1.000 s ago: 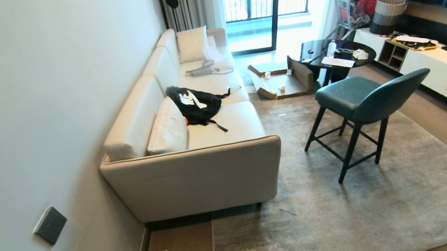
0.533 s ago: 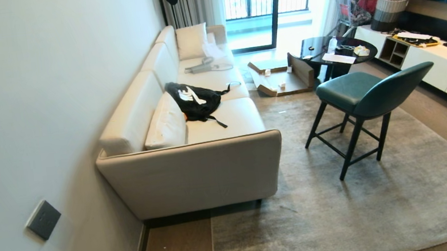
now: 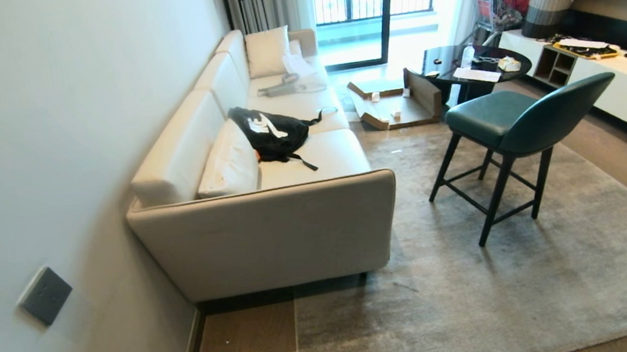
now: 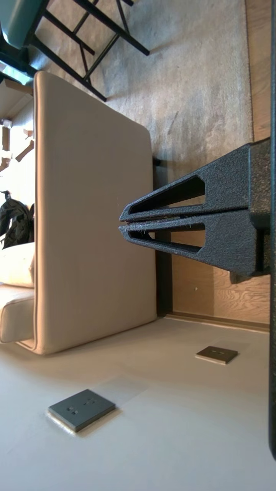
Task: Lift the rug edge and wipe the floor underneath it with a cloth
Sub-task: Pick up the rag
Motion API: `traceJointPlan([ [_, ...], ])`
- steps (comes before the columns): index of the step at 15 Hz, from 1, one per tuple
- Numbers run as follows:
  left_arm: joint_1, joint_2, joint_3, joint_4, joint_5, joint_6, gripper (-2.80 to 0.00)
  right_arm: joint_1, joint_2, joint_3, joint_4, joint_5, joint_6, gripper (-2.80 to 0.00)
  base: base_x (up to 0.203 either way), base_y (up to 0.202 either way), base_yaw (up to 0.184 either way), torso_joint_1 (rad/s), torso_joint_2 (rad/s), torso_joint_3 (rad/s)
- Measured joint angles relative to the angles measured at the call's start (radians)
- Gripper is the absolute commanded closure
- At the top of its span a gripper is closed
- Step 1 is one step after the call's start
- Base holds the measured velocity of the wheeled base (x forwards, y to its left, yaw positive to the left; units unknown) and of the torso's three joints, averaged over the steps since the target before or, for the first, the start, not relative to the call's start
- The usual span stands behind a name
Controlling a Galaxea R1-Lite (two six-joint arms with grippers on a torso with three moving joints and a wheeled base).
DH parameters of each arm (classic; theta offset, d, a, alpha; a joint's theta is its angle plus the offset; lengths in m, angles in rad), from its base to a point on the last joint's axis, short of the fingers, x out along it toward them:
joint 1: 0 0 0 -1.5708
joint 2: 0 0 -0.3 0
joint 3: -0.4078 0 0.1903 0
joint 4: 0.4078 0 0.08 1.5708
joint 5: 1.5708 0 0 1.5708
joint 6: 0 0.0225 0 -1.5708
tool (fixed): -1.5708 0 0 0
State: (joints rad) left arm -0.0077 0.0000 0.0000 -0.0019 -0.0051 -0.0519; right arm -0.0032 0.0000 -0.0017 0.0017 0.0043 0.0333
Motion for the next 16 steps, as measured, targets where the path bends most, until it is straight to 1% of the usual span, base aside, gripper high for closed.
traceJointPlan([
  [8, 0.000, 0.000, 0.000, 0.000, 0.000, 0.000, 0.00, 0.000, 0.000, 0.000, 0.000, 0.000, 0.000, 0.00, 0.000, 0.000, 0.000, -0.163, 0.53, 0.364],
  [16, 0.000, 0.000, 0.000, 0.000, 0.000, 0.000, 0.00, 0.000, 0.000, 0.000, 0.000, -0.001, 0.002, 0.00, 0.000, 0.000, 0.000, -0.083, 0.48, 0.380],
])
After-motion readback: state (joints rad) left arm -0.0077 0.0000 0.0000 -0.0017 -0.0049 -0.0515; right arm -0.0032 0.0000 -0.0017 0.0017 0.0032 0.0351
